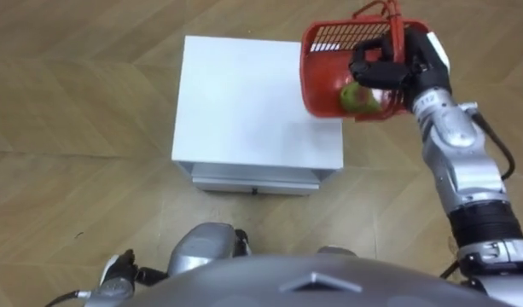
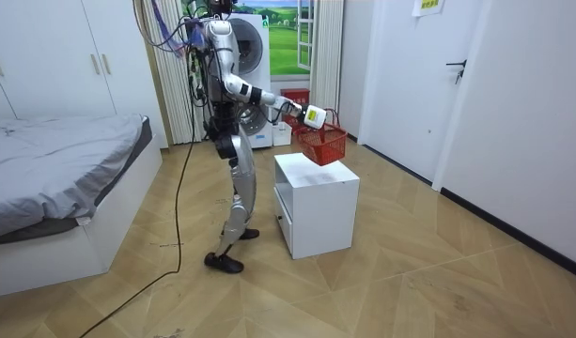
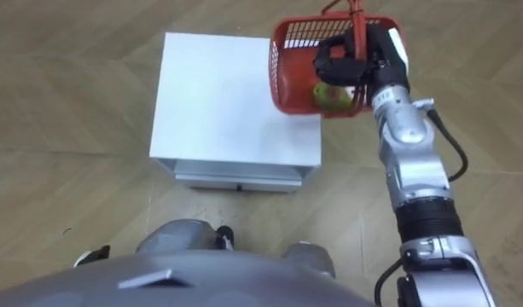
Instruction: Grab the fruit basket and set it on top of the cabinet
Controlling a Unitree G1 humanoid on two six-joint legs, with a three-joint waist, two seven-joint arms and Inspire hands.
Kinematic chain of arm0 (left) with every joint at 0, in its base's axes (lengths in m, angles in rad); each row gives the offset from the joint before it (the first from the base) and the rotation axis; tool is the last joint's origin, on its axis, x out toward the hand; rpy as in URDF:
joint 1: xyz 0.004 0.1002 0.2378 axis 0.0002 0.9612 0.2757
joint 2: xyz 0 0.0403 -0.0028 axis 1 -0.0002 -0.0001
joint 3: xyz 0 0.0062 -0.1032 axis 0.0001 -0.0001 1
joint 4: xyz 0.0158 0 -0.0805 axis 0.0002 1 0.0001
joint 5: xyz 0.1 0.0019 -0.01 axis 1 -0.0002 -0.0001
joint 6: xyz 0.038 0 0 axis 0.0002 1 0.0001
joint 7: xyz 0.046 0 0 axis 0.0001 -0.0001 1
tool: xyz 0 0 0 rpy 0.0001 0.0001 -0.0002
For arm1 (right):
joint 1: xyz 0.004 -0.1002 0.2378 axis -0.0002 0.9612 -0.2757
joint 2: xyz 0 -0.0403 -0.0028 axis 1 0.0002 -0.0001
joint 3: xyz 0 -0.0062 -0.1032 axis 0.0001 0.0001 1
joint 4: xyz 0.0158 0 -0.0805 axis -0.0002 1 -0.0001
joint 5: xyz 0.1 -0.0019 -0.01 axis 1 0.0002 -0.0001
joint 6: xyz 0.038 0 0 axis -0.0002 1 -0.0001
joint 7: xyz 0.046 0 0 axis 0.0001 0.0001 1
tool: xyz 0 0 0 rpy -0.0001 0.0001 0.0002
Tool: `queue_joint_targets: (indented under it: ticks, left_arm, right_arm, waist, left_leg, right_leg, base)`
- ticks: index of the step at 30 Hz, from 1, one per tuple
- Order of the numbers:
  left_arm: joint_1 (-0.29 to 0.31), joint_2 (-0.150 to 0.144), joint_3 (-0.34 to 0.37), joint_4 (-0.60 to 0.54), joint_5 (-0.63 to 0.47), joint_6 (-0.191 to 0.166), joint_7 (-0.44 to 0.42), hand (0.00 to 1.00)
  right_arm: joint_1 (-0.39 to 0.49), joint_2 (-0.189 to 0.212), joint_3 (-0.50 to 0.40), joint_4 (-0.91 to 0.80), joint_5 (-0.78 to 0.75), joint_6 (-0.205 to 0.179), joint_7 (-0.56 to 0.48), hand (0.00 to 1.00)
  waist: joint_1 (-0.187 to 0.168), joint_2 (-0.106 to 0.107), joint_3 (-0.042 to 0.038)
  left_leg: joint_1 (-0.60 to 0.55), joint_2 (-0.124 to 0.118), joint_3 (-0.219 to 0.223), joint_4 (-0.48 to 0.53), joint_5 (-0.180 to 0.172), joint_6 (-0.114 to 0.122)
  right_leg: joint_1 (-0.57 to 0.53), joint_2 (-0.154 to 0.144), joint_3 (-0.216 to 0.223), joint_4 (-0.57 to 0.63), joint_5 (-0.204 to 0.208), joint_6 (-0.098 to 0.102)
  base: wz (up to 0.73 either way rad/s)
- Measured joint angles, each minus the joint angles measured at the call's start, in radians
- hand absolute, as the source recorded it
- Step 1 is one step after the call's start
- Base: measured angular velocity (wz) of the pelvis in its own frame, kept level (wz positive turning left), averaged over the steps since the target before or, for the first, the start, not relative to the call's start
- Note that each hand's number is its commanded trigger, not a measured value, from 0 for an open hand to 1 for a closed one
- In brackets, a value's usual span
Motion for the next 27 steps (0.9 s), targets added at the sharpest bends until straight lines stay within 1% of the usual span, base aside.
queue_joint_targets:
  ticks: [1, 2, 3, 4, 5, 6, 7, 8, 9, 10, 11, 12, 13, 14, 16, 19, 21, 22, 23, 27]
  left_arm:
    - [-0.01, 0.001, -0.001, -0.006, -0.002, -0.002, 0.001, 0.0]
    - [-0.017, 0.004, 0.0, -0.009, 0.0, -0.003, 0.003, 0.0]
    - [-0.017, 0.006, 0.0, -0.01, 0.0, -0.005, 0.003, 0.0]
    - [-0.027, 0.011, -0.002, -0.016, 0.0, -0.008, 0.006, 0.0]
    - [-0.038, 0.013, -0.004, -0.017, -0.002, -0.008, 0.011, 0.0]
    - [-0.044, 0.015, -0.005, -0.017, -0.001, -0.009, 0.011, 0.0]
    - [-0.056, 0.019, -0.017, -0.018, -0.001, -0.009, 0.015, 0.0]
    - [-0.06, 0.02, -0.029, -0.026, 0.0, -0.009, 0.02, 0.0]
    - [-0.06, 0.019, -0.03, -0.03, 0.0, -0.011, 0.021, 0.0]
    - [-0.059, 0.017, -0.03, -0.031, 0.0, -0.017, 0.021, 0.0]
    - [-0.054, 0.017, -0.028, -0.029, 0.002, -0.017, 0.021, 0.0]
    - [-0.053, 0.015, -0.028, -0.026, 0.004, -0.016, 0.021, 0.0]
    - [-0.052, 0.007, -0.027, -0.022, 0.01, -0.008, 0.021, 0.0]
    - [-0.05, 0.006, -0.025, -0.02, 0.011, -0.005, 0.021, 0.0]
    - [-0.044, 0.008, -0.021, -0.018, 0.011, -0.004, 0.026, 0.0]
    - [-0.021, 0.003, -0.02, -0.014, 0.013, 0.006, 0.023, 0.0]
    - [-0.012, 0.003, -0.017, -0.011, 0.016, 0.015, 0.023, 0.0]
    - [-0.01, 0.003, -0.017, -0.006, 0.032, 0.018, 0.023, 0.0]
    - [-0.006, 0.002, -0.017, -0.006, 0.033, 0.018, 0.022, 0.0]
    - [0.004, 0.001, -0.017, -0.006, 0.033, 0.023, 0.022, 0.0]
  right_arm:
    - [0.001, 0.002, 0.025, 0.006, 0.0, 0.002, 0.002, 1.0]
    - [0.001, 0.006, 0.039, 0.016, -0.004, 0.008, 0.012, 1.0]
    - [0.001, 0.009, 0.041, 0.017, -0.011, 0.016, 0.02, 1.0]
    - [0.001, 0.017, 0.043, 0.017, -0.018, 0.024, 0.027, 1.0]
    - [0.0, 0.023, 0.043, 0.017, -0.017, 0.025, 0.038, 1.0]
    - [0.0, 0.025, 0.045, 0.019, -0.016, 0.025, 0.041, 1.0]
    - [0.0, 0.023, 0.051, 0.026, -0.016, 0.026, 0.044, 1.0]
    - [-0.001, 0.023, 0.056, 0.036, -0.017, 0.026, 0.046, 1.0]
    - [0.0, 0.023, 0.059, 0.042, -0.018, 0.026, 0.048, 1.0]
    - [0.0, 0.024, 0.063, 0.052, -0.021, 0.026, 0.055, 1.0]
    - [-0.001, 0.023, 0.072, 0.055, -0.021, 0.026, 0.065, 1.0]
    - [0.0, 0.023, 0.074, 0.059, -0.021, 0.026, 0.071, 1.0]
    - [-0.002, 0.02, 0.077, 0.076, -0.021, 0.026, 0.078, 1.0]
    - [-0.003, 0.017, 0.088, 0.099, -0.027, 0.027, 0.085, 1.0]
    - [-0.004, 0.018, 0.107, 0.12, -0.049, 0.032, 0.102, 1.0]
    - [-0.004, 0.019, 0.123, 0.128, -0.071, 0.034, 0.128, 1.0]
    - [-0.004, 0.018, 0.126, 0.128, -0.068, 0.034, 0.138, 1.0]
    - [-0.004, 0.018, 0.128, 0.128, -0.068, 0.034, 0.143, 1.0]
    - [-0.004, 0.019, 0.13, 0.13, -0.068, 0.034, 0.147, 1.0]
    - [-0.003, 0.022, 0.133, 0.132, -0.069, 0.034, 0.152, 1.0]
  waist:
    - [-0.003, 0.004, -0.0012]
    - [0.0, 0.006, -0.0005]
    - [0.001, 0.007, -0.0002]
    - [0.005, 0.009, -0.0001]
    - [0.01, 0.015, 0.0038]
    - [0.017, 0.015, 0.004]
    - [0.021, 0.018, 0.0061]
    - [0.025, 0.019, 0.0061]
    - [0.028, 0.019, 0.0058]
    - [0.035, 0.018, 0.0048]
    - [0.043, 0.011, 0.0009]
    - [0.047, 0.012, 0.001]
    - [0.055, 0.027, 0.0044]
    - [0.059, 0.034, 0.0038]
    - [0.065, 0.033, 0.0041]
    - [0.074, 0.031, 0.0037]
    - [0.075, 0.023, 0.0038]
    - [0.078, 0.017, 0.0021]
    - [0.08, 0.014, 0.0032]
    - [0.083, 0.012, 0.0027]
  left_leg:
    - [0.006, -0.004, -0.009, 0.013, -0.011, 0.007]
    - [0.015, -0.006, -0.02, 0.014, -0.015, 0.012]
    - [0.02, -0.007, -0.029, 0.015, -0.017, 0.015]
    - [0.024, -0.009, -0.048, 0.015, -0.019, 0.02]
    - [0.026, -0.007, -0.059, 0.013, -0.02, 0.022]
    - [0.027, -0.005, -0.068, 0.013, -0.02, 0.022]
    - [0.027, 0.0, -0.082, 0.012, -0.02, 0.022]
    - [0.028, 0.001, -0.098, 0.005, -0.02, 0.022]
    - [0.03, 0.001, -0.104, 0.0, -0.02, 0.022]
    - [0.033, 0.0, -0.107, -0.004, -0.02, 0.022]
    - [0.038, -0.004, -0.109, -0.011, -0.02, 0.021]
    - [0.042, -0.008, -0.113, -0.015, -0.021, 0.02]
    - [0.053, -0.002, -0.117, -0.025, -0.02, 0.019]
    - [0.067, 0.003, -0.121, -0.047, -0.02, 0.018]
    - [0.08, 0.007, -0.125, -0.077, -0.016, 0.011]
    - [0.087, 0.011, -0.126, -0.091, -0.014, 0.008]
    - [0.088, 0.013, -0.126, -0.093, -0.014, 0.008]
    - [0.087, 0.014, -0.126, -0.093, -0.014, 0.008]
    - [0.088, 0.015, -0.126, -0.093, -0.014, 0.008]
    - [0.089, 0.015, -0.126, -0.094, -0.014, 0.008]
  right_leg:
    - [-0.022, -0.002, 0.021, 0.054, 0.037, -0.006]
    - [-0.038, -0.003, 0.031, 0.088, 0.075, -0.012]
    - [-0.043, -0.002, 0.034, 0.096, 0.09, -0.013]
    - [-0.056, 0.001, 0.037, 0.106, 0.103, -0.008]
    - [-0.067, 0.013, 0.042, 0.095, 0.081, -0.004]
    - [-0.071, 0.024, 0.046, 0.077, 0.06, -0.003]
    - [-0.075, 0.052, 0.048, 0.015, 0.026, 0.0]
    - [-0.071, 0.079, 0.05, -0.074, 0.012, 0.001]
    - [-0.068, 0.093, 0.053, -0.133, 0.01, 0.002]
    - [-0.052, 0.117, 0.055, -0.244, 0.014, -0.003]
    - [-0.037, 0.14, 0.057, -0.351, 0.041, -0.016]
    - [-0.026, 0.147, 0.053, -0.381, 0.048, -0.021]
    - [0.005, 0.156, 0.049, -0.419, 0.06, -0.025]
    - [0.021, 0.158, 0.041, -0.441, 0.061, -0.025]
    - [0.023, 0.158, 0.037, -0.445, 0.061, -0.025]
    - [0.043, 0.17, 0.031, -0.478, 0.06, -0.026]
    - [0.054, 0.173, 0.023, -0.497, 0.061, -0.027]
    - [0.059, 0.175, 0.019, -0.51, 0.062, -0.028]
    - [0.071, 0.177, 0.014, -0.523, 0.064, -0.027]
    - [0.089, 0.177, -0.003, -0.548, 0.068, -0.025]
  base:
    - [0.19]
    - [0.22]
    - [0.31]
    - [0.28]
    - [0.27]
    - [0.28]
    - [0.37]
    - [0.39]
    - [0.3]
    - [0.19]
    - [0.16]
    - [0.09]
    - [0.11]
    - [0.09]
    - [0.09]
    - [0.03]
    - [0.1]
    - [0.13]
    - [0.13]
    - [0.14]
